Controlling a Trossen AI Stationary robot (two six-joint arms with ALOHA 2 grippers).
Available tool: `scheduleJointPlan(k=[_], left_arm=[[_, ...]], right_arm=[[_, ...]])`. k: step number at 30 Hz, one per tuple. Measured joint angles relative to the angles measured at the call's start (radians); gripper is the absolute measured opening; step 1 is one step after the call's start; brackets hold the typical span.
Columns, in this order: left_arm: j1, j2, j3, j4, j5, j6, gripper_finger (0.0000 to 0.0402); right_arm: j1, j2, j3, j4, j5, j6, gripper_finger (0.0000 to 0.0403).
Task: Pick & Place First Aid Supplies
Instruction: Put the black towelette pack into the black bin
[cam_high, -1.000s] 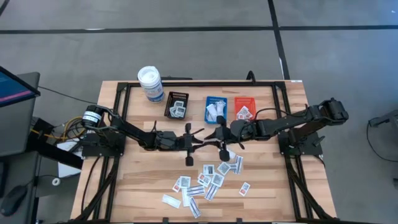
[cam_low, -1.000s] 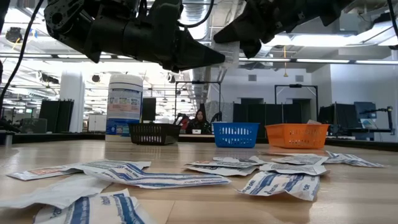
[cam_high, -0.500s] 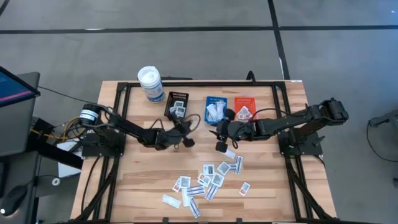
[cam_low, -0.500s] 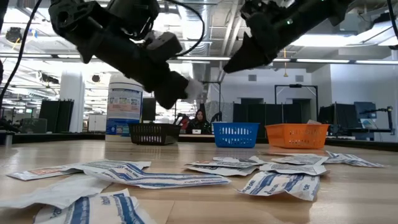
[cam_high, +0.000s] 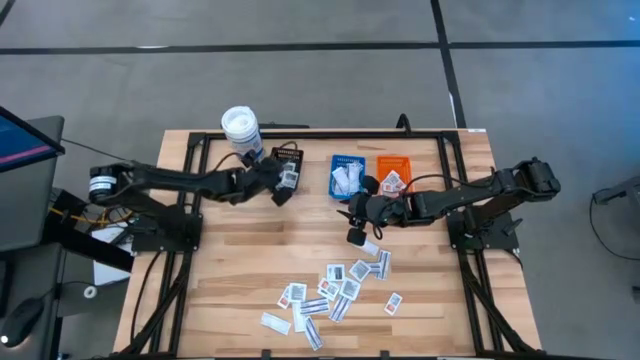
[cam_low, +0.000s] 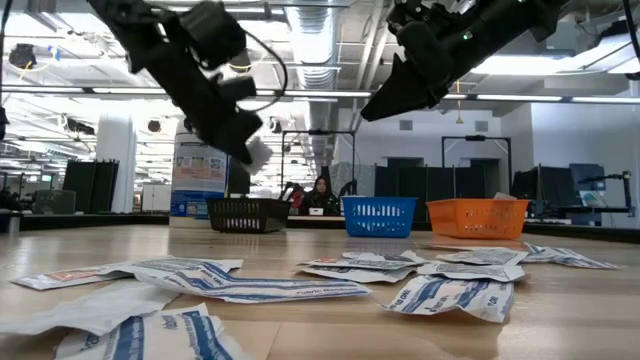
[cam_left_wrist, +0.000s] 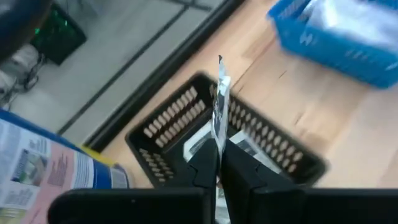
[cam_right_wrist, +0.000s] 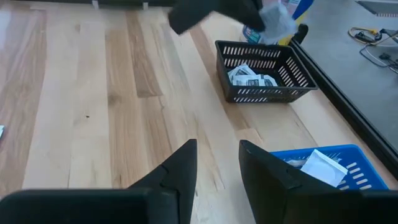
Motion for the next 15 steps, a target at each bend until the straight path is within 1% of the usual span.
scheduleJointPlan(k=[4, 10, 12, 13, 15], left_arm=[[0.040, 0.069, 0.000, 0.008, 0.024, 0.000, 0.0021], [0.083, 0.195, 0.000, 0.014, -0.006, 0.001, 0.0052], [0.083, 0.232, 0.000, 0.021, 0.007, -0.003, 0.0068], [0.078, 0.246, 0.000, 0.037, 0.029, -0.005, 0.0075], [0.054, 0.266, 0.000, 0.073, 0.045, -0.004, 0.0087]], right_arm=[[0.000, 0.000, 0.000, 0.000, -0.001, 0.000, 0.0113], [0.000, 0.000, 0.000, 0.001, -0.001, 0.000, 0.0113], [0.001, 0.000, 0.000, 0.001, -0.001, 0.000, 0.0113], [0.001, 0.000, 0.000, 0.000, -0.001, 0.000, 0.0113], [0.001, 0.000, 0.000, 0.000, -0.001, 0.000, 0.0113]])
